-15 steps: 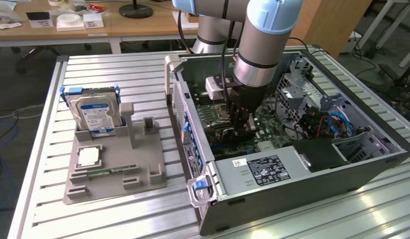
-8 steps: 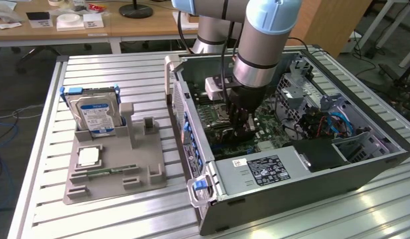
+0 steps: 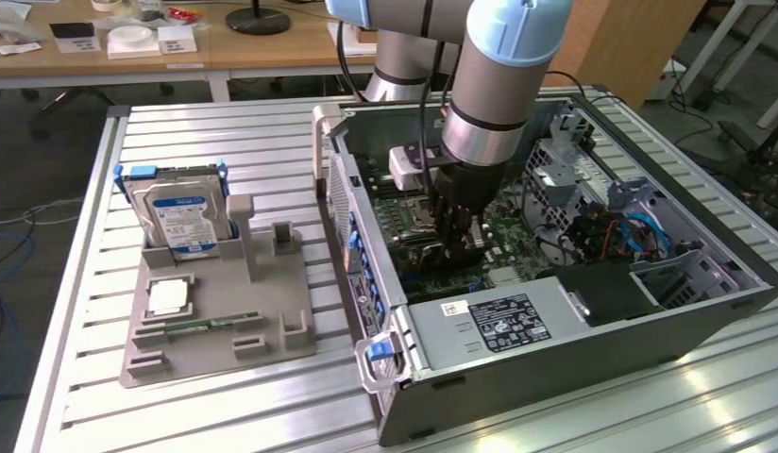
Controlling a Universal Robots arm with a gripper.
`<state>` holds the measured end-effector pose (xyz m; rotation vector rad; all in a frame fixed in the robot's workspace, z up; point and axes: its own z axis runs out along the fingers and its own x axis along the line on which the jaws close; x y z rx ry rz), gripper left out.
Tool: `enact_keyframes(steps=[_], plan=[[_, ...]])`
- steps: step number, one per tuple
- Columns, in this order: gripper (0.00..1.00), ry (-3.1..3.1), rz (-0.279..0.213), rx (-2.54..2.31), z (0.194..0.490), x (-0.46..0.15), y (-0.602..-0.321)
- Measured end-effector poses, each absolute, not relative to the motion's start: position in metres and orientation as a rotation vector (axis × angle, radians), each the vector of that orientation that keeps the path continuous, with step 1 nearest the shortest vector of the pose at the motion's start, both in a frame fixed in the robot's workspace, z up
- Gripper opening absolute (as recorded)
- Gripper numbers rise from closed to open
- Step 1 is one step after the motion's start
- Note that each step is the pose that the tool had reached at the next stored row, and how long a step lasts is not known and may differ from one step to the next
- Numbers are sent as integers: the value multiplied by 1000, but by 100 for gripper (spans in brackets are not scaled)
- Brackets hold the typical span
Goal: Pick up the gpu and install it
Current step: 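Insert the gpu into the slot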
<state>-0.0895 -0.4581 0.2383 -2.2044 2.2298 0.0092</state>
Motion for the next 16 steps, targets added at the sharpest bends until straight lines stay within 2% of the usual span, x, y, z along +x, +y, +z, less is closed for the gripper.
enact_keyframes(steps=[5,6,7,8,16], plan=[[28,2230,10,-2203,238,-90,-458],[34,2230,9,-2204,238,-90,-458],[34,2230,9,-2204,238,-89,-458],[40,2230,9,-2204,238,-89,-458],[40,2230,9,-2204,250,-89,-458]])
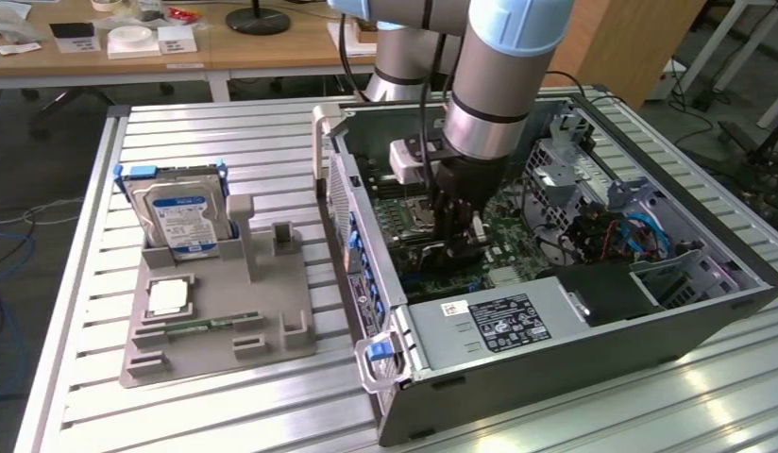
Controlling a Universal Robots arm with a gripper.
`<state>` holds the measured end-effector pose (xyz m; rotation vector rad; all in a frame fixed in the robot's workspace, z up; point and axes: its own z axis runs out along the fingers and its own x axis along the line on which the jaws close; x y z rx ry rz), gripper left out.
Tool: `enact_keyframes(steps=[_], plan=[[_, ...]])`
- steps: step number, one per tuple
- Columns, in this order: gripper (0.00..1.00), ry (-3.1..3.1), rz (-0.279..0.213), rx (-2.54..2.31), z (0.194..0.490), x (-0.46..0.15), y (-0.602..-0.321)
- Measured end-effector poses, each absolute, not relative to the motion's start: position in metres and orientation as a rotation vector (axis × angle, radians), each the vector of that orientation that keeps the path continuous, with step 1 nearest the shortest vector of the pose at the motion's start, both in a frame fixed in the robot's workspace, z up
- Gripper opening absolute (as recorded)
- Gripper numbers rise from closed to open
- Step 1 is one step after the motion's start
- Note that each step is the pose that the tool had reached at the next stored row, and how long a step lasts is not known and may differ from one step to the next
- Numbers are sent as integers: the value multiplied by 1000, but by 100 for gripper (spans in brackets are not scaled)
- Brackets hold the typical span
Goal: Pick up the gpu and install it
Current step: 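Insert the gpu into the slot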
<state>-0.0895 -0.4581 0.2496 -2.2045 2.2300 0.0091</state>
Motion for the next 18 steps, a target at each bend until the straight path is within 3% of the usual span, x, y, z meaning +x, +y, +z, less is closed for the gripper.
enact_keyframes(steps=[18], plan=[[40,2230,9,-2204,304,-89,-458]])
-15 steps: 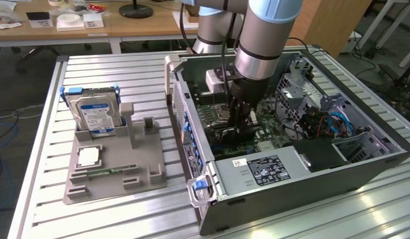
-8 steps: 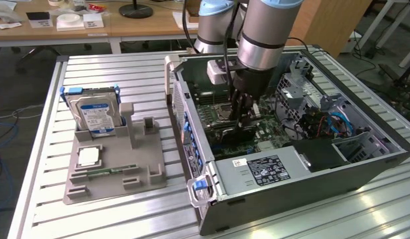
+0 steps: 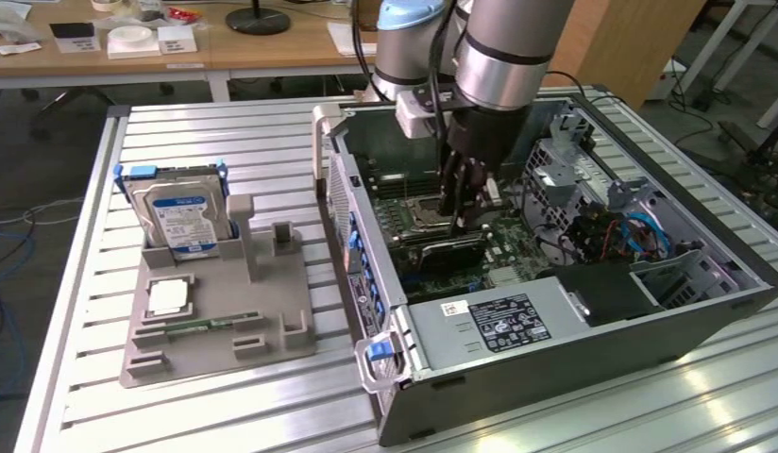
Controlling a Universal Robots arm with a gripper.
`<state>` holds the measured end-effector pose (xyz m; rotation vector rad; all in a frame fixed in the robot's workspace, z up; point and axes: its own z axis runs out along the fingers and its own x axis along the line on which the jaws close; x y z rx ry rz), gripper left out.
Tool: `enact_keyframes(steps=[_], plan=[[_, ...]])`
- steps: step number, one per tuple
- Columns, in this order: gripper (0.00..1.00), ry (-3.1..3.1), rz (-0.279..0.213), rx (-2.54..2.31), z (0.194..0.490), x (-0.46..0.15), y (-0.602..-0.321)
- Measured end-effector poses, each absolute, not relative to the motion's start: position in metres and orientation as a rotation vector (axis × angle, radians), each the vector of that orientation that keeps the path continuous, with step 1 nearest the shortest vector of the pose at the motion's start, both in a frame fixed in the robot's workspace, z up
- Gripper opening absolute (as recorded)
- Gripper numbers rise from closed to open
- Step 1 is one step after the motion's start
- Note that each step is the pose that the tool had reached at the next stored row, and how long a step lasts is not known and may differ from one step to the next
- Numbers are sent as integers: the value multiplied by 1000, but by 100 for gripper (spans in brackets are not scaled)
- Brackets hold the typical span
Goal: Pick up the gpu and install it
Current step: 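Insert the gpu into the slot, then press down on the gpu until it lock into place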
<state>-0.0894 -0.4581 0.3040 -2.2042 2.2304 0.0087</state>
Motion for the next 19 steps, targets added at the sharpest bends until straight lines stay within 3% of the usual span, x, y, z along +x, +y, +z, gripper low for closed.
enact_keyframes(steps=[8,19], plan=[[40,2231,8,-2204,325,-89,-458],[40,2231,8,-2204,325,-89,-458]])
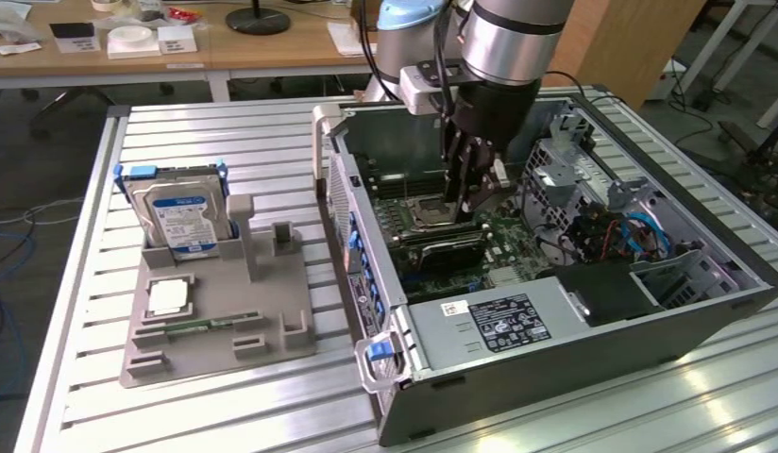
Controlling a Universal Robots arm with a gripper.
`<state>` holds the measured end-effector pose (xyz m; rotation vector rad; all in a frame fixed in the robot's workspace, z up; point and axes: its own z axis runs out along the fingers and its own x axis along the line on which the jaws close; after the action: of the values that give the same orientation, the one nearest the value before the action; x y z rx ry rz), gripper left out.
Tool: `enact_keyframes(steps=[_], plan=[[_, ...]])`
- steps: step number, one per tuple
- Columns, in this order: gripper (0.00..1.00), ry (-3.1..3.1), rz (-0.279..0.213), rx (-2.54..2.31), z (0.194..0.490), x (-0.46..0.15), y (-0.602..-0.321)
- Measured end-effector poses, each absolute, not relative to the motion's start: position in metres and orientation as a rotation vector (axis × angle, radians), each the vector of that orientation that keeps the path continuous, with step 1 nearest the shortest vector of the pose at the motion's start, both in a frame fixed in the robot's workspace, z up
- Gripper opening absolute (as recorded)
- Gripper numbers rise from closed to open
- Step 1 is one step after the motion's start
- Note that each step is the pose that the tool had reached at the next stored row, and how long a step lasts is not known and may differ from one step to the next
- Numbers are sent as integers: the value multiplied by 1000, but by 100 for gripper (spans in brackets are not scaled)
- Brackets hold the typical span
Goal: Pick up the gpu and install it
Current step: 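Press down on the gpu until it lock into place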
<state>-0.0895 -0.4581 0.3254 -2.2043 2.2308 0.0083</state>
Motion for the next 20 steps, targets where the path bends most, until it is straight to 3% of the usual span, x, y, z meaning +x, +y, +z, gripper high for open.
enact_keyframes(steps=[3,6,7,12,16,20], plan=[[40,2231,8,-2204,325,-89,-458],[33,2231,8,-2204,325,-89,-458],[26,2231,8,-2204,325,-89,-458],[26,2231,8,-2204,325,-89,-458],[12,2231,8,-2204,325,-89,-458],[11,2231,8,-2204,325,-89,-458]])
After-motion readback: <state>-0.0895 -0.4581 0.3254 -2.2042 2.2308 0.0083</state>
